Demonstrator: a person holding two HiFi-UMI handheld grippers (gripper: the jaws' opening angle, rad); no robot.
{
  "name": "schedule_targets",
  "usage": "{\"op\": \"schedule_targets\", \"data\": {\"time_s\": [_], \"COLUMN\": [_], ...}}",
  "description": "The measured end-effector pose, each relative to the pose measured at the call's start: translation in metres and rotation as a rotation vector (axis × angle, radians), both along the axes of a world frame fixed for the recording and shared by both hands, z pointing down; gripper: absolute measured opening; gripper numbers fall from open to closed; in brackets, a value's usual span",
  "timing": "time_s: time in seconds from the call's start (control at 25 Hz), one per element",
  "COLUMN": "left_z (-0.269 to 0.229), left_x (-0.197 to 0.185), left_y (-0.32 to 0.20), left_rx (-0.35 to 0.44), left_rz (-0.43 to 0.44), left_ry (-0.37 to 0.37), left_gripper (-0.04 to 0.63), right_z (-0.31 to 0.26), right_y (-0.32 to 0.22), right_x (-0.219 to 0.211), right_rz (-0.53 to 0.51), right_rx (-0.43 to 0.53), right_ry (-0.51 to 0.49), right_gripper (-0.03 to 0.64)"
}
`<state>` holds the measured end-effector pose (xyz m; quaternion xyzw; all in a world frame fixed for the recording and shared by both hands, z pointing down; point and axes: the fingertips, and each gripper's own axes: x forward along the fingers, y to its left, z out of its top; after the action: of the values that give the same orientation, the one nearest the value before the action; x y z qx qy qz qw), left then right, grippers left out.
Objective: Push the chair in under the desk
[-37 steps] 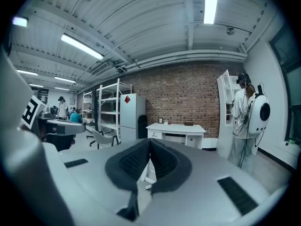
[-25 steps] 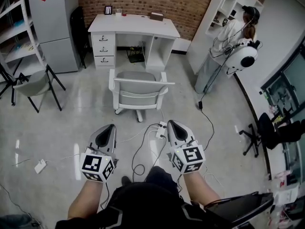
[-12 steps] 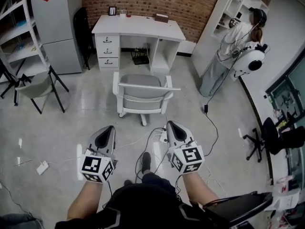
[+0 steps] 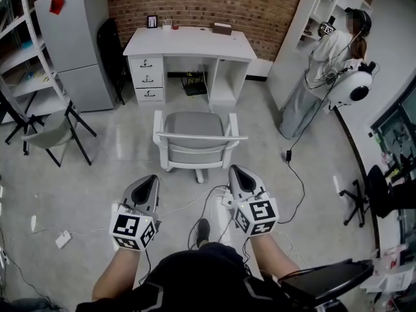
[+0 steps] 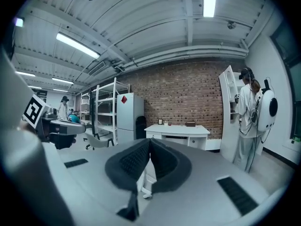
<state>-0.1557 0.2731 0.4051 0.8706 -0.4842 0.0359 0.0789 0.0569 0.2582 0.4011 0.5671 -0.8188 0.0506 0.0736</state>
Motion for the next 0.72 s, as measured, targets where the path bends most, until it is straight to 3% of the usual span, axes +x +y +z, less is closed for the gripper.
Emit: {"op": "schedule_targets", "data": {"time_s": [0.16,0.44,0.72], "left_z": [-0.002,0.002,0.011], "left_x": [0.02,0.061,0.078], "left_y": [-0.029,-0.072,-0.109], "left_rx": [-0.01,-0.024,-0.037], "left_rz": [0.008,0.044,0.06], "left_ry": [0.008,-0.057,-0.097], "left_gripper": [0.009,0.009,0.009], "right_z": [0.0,0.016,0.022], "right_y": [-0.03,-0.074,-0.113], "right_x": [0.017,0.052,0.066], "right_rz": [-0.005,-0.007,-0.049], "right_rx": [0.009,-0.022,-0.036], "right_ry": [-0.018,-0.044,-0.019], "right_gripper": [0.008,0.008,0.008]}}
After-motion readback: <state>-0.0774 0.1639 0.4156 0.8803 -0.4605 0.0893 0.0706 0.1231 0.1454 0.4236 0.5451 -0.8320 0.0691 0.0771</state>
